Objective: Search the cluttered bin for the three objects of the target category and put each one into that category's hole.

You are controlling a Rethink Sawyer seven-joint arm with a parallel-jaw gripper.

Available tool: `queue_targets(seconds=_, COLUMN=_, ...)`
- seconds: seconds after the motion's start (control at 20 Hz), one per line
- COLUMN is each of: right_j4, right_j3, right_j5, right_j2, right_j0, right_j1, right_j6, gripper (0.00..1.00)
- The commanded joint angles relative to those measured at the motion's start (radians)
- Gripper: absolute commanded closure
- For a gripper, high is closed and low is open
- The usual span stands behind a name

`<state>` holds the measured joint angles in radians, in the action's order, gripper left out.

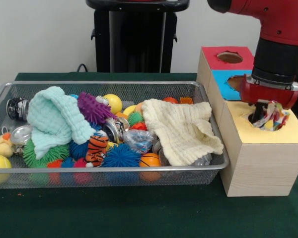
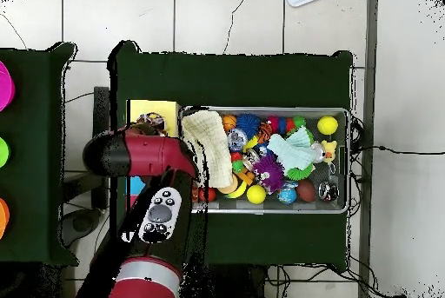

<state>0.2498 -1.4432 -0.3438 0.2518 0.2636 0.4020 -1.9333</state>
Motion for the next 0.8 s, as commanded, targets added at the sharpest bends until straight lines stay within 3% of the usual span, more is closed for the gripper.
queue_targets(seconds=0.05, right_j4=-0.012, right_j3=-0.023, right_j5=0.043, right_j2=-0.101, right_j0=-0.056, right_j1=-0.145, right_j6=-0.134, gripper=1.00)
queue_targets(seconds=0.5, right_j4=-0.007, right_j3=0.005, right_j5=0.112, right_j2=-0.109, right_j0=-0.068, right_j1=-0.196, right_j6=-0.142, gripper=1.00)
queue_targets(seconds=0.8, right_j4=-0.006, right_j3=-0.013, right_j5=0.054, right_j2=-0.109, right_j0=-0.069, right_j1=-0.153, right_j6=-0.134, gripper=1.00)
